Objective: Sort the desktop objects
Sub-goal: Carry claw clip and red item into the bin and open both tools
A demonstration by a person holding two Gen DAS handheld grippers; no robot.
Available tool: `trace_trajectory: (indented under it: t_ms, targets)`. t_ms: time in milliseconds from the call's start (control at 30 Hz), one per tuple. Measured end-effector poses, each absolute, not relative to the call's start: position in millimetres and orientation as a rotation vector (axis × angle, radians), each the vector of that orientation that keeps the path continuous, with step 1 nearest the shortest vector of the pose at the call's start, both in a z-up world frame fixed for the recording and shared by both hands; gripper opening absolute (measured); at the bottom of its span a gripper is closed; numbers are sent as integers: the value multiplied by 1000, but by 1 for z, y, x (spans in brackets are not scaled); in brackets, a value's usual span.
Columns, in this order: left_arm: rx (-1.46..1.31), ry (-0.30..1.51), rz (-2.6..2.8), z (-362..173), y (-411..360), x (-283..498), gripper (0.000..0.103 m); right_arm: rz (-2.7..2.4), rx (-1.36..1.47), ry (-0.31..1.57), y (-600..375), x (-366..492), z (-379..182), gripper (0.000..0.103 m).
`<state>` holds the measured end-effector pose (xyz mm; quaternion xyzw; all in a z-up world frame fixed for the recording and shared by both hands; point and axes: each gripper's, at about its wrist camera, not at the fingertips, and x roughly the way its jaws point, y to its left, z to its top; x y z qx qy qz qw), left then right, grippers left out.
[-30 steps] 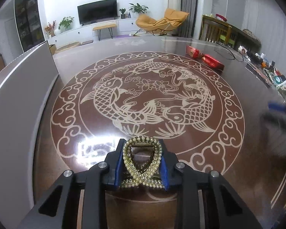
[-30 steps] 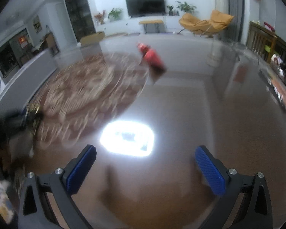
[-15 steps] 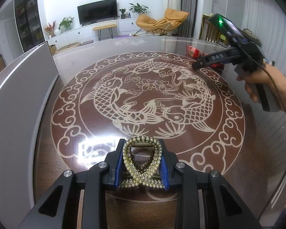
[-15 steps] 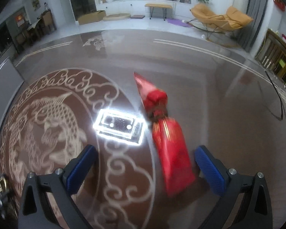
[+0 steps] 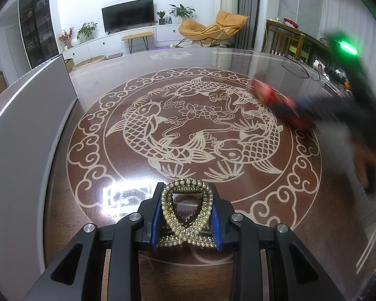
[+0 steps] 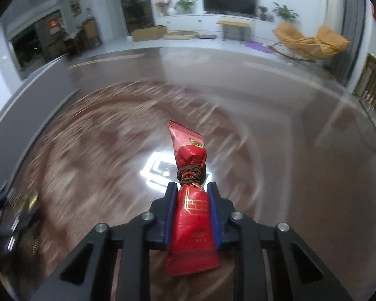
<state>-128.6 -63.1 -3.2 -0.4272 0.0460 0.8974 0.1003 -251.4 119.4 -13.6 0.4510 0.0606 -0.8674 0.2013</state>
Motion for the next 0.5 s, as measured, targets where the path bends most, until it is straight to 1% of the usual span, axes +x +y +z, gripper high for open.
trace_trajectory:
  t_ms: [100, 233, 333, 467, 500]
  targets:
    - [-1258, 81, 2639, -3, -66, -114, 31, -2354, 1244, 122, 113, -181, -13, 25]
    - [-1251, 75, 2627, -3, -69, -79, 32, -2308, 1243, 45, 118, -108, -15, 26]
    - [-1253, 107, 2629, -4, -67, -61, 32, -2321, 1256, 42, 122, -85, -16, 28]
    - [-1274, 124, 2642, -3, -65, -54, 32, -2324, 1272, 95, 118, -82, -17, 29]
    - [-1278, 138, 2645, -3, -65, -52, 32, -2322, 1280, 112, 117, -82, -16, 31]
